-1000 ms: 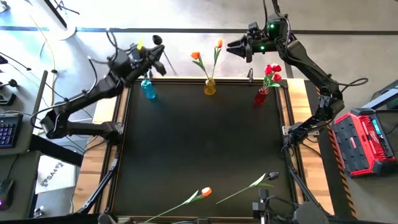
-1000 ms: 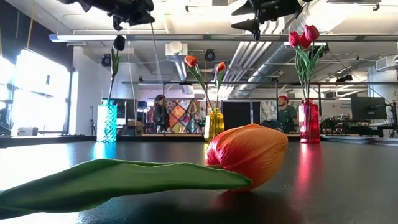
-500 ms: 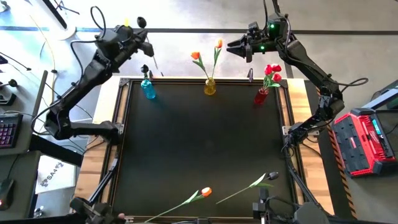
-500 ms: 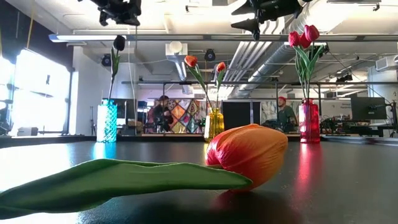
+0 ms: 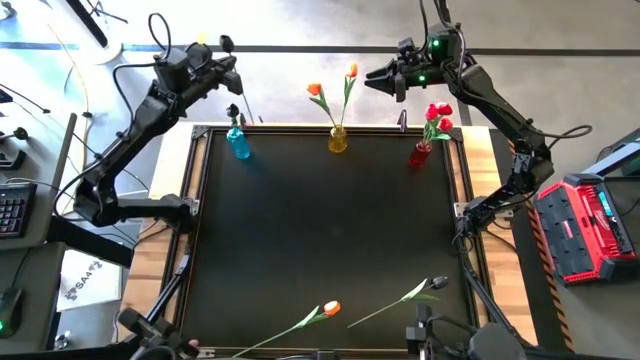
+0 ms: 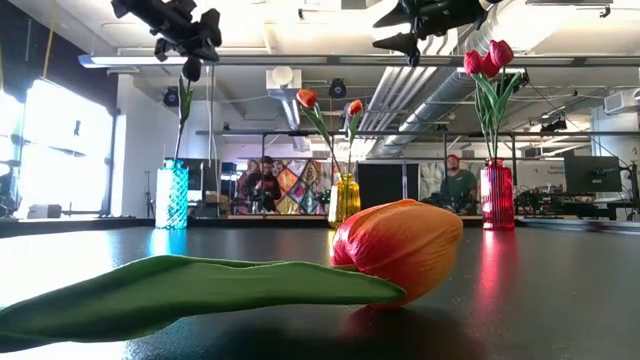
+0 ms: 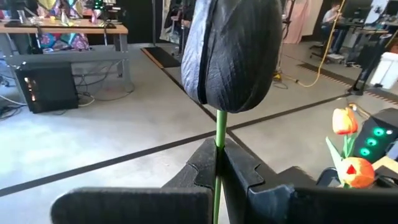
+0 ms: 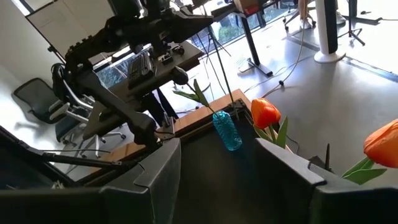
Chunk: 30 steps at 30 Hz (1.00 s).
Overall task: Sort flowers into vase by color
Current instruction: Put the bottom black flower into the blue vase
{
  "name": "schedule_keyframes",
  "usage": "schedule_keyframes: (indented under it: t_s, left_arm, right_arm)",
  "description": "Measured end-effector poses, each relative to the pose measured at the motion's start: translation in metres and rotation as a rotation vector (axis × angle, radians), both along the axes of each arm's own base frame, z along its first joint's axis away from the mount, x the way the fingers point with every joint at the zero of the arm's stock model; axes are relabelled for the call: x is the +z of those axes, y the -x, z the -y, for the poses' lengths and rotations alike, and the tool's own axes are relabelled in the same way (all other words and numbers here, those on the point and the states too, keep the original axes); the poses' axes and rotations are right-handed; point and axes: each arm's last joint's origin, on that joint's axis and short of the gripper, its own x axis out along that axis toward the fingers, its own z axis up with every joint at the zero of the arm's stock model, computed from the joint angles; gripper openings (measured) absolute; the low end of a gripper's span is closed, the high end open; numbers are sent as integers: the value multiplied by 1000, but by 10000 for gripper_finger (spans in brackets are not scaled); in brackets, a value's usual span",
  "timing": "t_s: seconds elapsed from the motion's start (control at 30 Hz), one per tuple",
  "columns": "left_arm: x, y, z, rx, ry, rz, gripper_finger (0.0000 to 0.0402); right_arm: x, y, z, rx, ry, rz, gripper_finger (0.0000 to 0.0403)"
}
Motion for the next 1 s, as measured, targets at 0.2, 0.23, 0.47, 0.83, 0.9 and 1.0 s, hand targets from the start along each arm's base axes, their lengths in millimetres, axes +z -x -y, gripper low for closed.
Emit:
schedule_keyframes:
  t_s: [0.2, 0.23, 0.47, 0.83, 0.9, 1.0]
  left_arm:
    - [-2, 2, 3, -27, 30, -8, 0]
    - [-3, 2, 3, -38, 39, -11, 0]
    - [-11, 3, 3, -32, 96, -82, 0]
    - [7, 36, 24, 35, 28, -94, 0]
    - [7, 39, 28, 36, 38, -97, 0]
    - [8, 40, 31, 18, 47, -83, 0]
  right_arm:
    - [0, 0, 0, -1, 10, -1, 190]
    - [0, 0, 0, -2, 10, -1, 190]
    - [1, 1, 1, -4, 35, 2, 190]
    - [1, 1, 2, -25, 40, -4, 190]
    - [1, 1, 3, -40, 47, -5, 190]
    - [3, 1, 4, -61, 67, 2, 190]
